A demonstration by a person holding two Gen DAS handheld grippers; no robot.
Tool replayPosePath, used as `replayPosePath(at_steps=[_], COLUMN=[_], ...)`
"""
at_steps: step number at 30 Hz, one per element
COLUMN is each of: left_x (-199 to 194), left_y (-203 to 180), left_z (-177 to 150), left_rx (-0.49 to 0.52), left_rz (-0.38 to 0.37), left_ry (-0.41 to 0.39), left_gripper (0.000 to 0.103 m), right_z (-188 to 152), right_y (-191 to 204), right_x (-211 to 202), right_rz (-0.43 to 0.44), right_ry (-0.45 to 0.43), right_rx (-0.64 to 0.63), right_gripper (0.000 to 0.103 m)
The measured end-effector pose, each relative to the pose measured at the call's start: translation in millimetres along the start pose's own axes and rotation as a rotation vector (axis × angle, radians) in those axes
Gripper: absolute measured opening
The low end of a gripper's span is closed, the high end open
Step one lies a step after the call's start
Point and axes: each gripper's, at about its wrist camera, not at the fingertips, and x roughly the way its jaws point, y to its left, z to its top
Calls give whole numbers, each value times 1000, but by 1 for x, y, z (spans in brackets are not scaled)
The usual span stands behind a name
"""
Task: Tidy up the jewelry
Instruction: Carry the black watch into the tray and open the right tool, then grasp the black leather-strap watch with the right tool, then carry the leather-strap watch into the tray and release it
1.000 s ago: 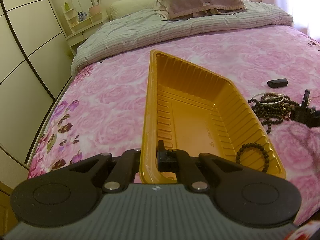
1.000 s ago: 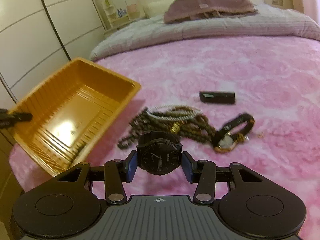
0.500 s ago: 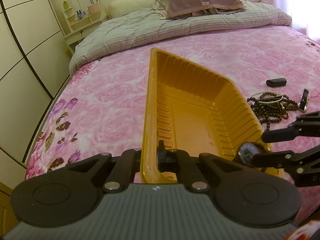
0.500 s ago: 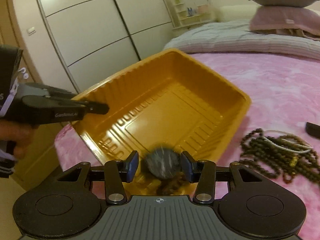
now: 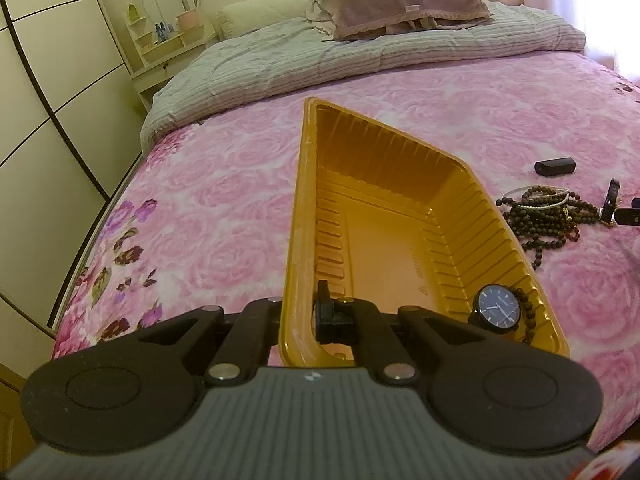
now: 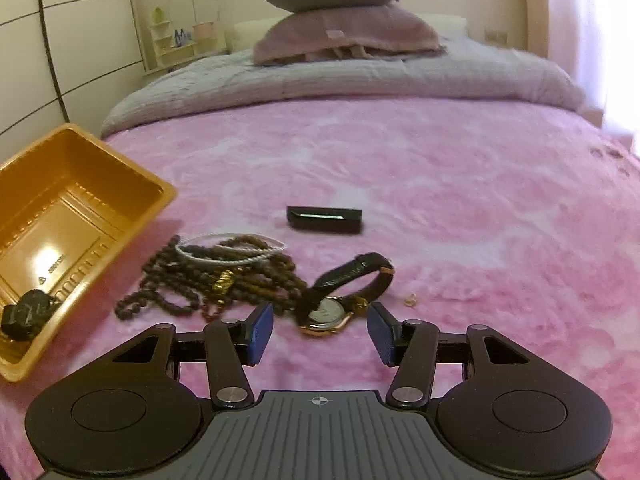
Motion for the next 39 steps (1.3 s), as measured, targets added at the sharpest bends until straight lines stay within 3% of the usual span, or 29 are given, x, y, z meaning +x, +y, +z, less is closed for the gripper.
replayPosePath(at_steps=[4,6,8,9,11,27,32,39], left_x=[0,0,0,0,0,3,6,6], left_y=[0,0,1,1,1,0,1,-2], left_z=[1,0,0,0,0,4,5,7], left_rx=[-2,-1,-1,-2,-2,38,66,86], left_rz=[2,3,4,5,5,2,-9,-9], left_ry=[3,4,5,5,5,52,91,102], left_gripper=[3,3,3,3,3,3,2,2], right_z=[1,3,5,5,6,20,33,53], right_y=[6,8,6,3,-2,28,55,108], right_x=[11,18,21,22,22,-16,-27,-27], right_rz=[34,39,40,42,46,135,228,467], right_ry=[-8,-5,-3,-1,0,-34,-53,-50], right_rx=[-25,3,47,71,101,22,-33,-114], right_gripper=[53,47,32,29,11,7,7,7])
